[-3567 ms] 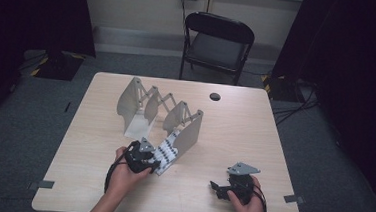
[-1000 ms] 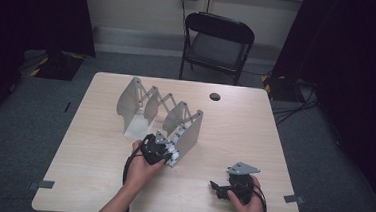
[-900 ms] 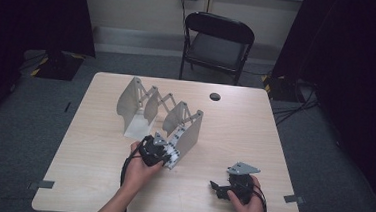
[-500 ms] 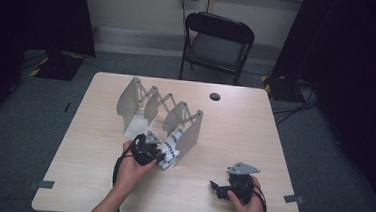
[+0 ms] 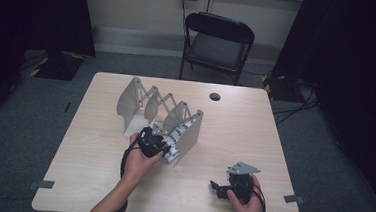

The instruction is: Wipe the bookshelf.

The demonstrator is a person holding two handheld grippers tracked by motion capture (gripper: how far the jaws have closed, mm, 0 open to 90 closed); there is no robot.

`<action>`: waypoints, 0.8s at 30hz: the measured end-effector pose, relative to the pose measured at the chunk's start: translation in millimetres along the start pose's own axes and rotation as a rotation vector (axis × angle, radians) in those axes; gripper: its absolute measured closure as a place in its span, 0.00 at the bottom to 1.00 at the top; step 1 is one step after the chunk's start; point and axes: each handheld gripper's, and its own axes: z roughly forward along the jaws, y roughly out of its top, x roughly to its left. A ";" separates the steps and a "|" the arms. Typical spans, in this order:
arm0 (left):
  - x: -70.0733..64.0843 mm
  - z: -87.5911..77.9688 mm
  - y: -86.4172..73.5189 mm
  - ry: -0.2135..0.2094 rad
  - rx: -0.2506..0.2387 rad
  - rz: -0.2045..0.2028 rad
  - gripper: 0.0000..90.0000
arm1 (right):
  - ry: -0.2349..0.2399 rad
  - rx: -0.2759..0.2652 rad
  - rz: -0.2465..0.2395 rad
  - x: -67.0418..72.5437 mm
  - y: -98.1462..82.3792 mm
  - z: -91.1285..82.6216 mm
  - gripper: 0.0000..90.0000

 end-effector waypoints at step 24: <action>-5.4 -4.5 -26.6 -0.044 0.030 -0.011 0.82 | -0.001 0.001 -0.001 0.1 0.0 0.1 0.14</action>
